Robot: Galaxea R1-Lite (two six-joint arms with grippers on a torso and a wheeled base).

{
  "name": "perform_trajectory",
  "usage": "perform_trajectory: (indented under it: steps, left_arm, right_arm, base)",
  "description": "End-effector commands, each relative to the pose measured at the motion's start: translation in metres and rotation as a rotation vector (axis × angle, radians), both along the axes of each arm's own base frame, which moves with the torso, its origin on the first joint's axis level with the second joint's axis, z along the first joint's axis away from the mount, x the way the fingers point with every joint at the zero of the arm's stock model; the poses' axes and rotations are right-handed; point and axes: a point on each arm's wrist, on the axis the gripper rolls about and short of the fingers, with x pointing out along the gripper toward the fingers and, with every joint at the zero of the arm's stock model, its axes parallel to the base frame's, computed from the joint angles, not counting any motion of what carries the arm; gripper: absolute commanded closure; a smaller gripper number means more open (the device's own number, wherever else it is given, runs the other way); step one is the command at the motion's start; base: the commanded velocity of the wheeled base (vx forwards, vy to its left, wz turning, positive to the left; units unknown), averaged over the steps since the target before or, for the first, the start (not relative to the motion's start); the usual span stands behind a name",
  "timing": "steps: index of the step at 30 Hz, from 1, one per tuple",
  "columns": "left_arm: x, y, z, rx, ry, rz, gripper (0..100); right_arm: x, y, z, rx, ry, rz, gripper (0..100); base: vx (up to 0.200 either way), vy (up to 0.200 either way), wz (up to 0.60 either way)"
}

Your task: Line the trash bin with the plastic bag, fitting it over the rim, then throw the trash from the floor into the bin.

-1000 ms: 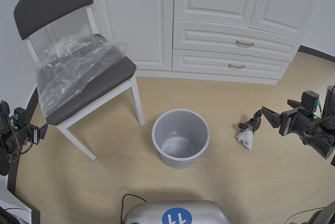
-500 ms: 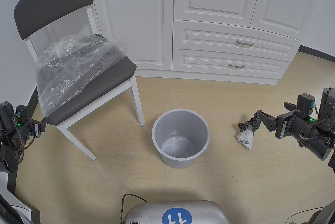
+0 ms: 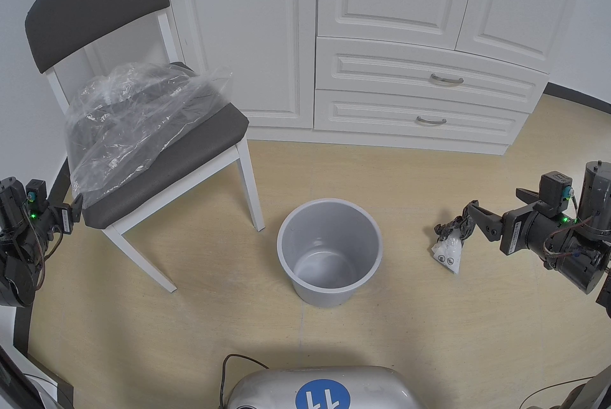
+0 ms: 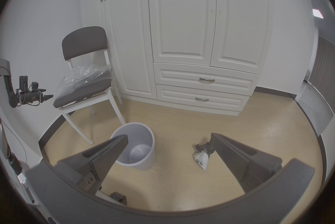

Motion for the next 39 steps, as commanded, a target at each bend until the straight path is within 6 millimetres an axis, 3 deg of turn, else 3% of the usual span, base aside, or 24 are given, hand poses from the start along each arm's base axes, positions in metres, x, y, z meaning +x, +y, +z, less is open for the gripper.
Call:
perform_trajectory:
  steps: [1, 10, 39]
  left_arm:
    - [0.008, 0.004, 0.001, -0.011, -0.037, 0.019, 0]
    - [0.023, 0.009, 0.000, -0.006, -0.144, 0.048, 0]
    - [0.014, 0.004, -0.011, -0.023, -0.092, 0.001, 0]
  right_arm:
    - [-0.001, 0.000, 0.001, 0.001, -0.003, 0.000, 0]
    - [-0.001, 0.000, 0.002, 0.004, -0.010, 0.000, 0]
    - [0.000, 0.000, 0.001, 0.004, -0.025, 0.000, 0]
  base:
    - [0.000, 0.000, 0.00]
    - [0.000, 0.000, 0.00]
    - [0.000, 0.000, 0.00]
